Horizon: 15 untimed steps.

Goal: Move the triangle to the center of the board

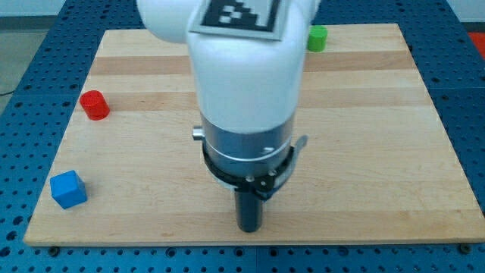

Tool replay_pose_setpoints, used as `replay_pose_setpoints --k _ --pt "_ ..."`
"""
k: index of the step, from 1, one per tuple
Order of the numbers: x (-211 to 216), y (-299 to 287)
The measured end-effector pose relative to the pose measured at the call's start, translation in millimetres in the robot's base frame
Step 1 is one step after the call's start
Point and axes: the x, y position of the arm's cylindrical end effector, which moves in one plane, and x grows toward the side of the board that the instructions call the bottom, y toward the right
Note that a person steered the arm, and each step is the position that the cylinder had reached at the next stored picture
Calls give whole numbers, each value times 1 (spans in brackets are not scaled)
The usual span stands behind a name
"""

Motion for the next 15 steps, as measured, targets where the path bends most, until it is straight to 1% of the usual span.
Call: replay_pose_setpoints --k 1,3,4,5,7,8,9,10,11,13,14,15 --pt "-15 4" --pt "-42 -30" --pt "-51 -3" --pt "-46 12" --pt "18 12" --pt "18 25" --pt "3 66" --pt "-16 76" --pt "-23 62" --pt "-23 62" --pt "-25 47" --pt "-44 23"
